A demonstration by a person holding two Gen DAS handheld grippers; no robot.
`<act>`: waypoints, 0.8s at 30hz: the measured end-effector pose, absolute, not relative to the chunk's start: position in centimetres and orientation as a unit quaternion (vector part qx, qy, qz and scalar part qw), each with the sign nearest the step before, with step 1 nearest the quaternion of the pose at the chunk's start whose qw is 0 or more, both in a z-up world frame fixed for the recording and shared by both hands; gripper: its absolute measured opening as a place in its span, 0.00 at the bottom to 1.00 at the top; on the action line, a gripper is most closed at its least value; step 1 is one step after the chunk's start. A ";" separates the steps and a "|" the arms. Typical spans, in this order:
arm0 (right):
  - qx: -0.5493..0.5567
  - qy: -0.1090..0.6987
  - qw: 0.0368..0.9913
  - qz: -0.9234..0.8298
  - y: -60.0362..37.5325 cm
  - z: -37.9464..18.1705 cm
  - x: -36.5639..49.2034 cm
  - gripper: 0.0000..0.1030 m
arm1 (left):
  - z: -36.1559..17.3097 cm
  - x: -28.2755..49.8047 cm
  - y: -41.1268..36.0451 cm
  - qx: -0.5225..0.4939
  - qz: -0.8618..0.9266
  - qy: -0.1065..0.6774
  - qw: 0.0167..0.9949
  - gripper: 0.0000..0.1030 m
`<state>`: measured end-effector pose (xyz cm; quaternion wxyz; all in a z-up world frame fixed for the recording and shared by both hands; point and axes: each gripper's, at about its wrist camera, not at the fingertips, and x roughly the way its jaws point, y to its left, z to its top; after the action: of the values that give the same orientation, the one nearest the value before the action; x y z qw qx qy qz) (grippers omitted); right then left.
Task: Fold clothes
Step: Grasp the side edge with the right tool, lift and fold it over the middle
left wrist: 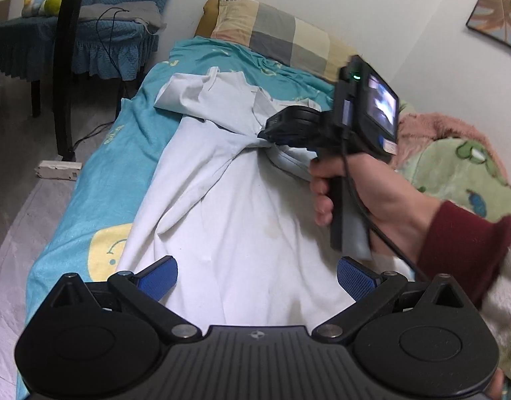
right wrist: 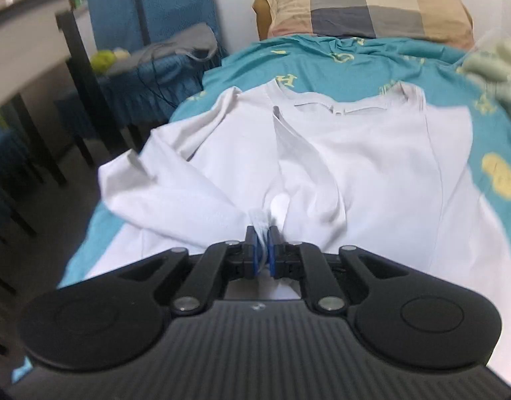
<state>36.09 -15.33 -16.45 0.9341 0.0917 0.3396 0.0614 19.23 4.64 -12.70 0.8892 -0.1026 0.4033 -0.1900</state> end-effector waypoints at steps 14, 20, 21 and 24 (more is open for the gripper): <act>-0.031 0.272 0.928 0.253 -8.4 -13.3 41.7 0.56 | -13.9 21.1 6.0 -0.125 -0.131 0.410 0.894 1.00; -0.093 0.303 0.901 0.295 -4.0 -15.0 45.4 0.33 | -14.9 21.7 6.0 -0.123 -0.130 0.422 0.889 1.00; -0.106 0.300 0.898 0.304 -3.6 -15.2 45.4 0.19 | -15.0 21.7 5.9 -0.121 -0.132 0.422 0.889 1.00; -0.114 0.253 0.915 0.293 -3.7 -14.3 44.4 0.07 | -14.9 21.4 5.7 -0.118 -0.135 0.420 0.890 1.00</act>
<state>44.41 -3.68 -14.27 0.9149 -0.1142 0.2534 0.2927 21.38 5.69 -14.92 0.8896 -0.1177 0.4203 -0.1349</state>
